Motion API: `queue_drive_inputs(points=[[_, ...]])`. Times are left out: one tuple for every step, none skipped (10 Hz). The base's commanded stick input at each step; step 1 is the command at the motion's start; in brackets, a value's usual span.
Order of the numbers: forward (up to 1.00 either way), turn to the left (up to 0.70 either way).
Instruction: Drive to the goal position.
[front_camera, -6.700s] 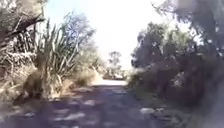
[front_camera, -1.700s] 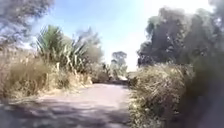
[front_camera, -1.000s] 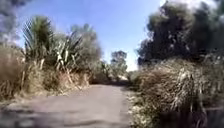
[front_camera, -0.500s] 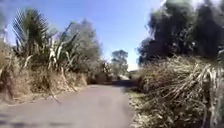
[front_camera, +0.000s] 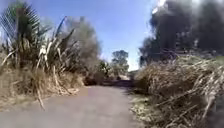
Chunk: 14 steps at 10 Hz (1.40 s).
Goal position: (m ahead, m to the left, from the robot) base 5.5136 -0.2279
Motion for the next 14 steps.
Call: queue_drive_inputs(points=[[1.00, 0.00], [1.00, 0.00], [1.00, 0.00], [1.00, 0.00], [1.00, 0.00], [1.00, 0.00], [1.00, 0.00], [1.00, 0.00], [1.00, 0.00], [1.00, 0.00], [1.00, 0.00], [1.00, 0.00], [1.00, 0.00], [1.00, 0.00]])
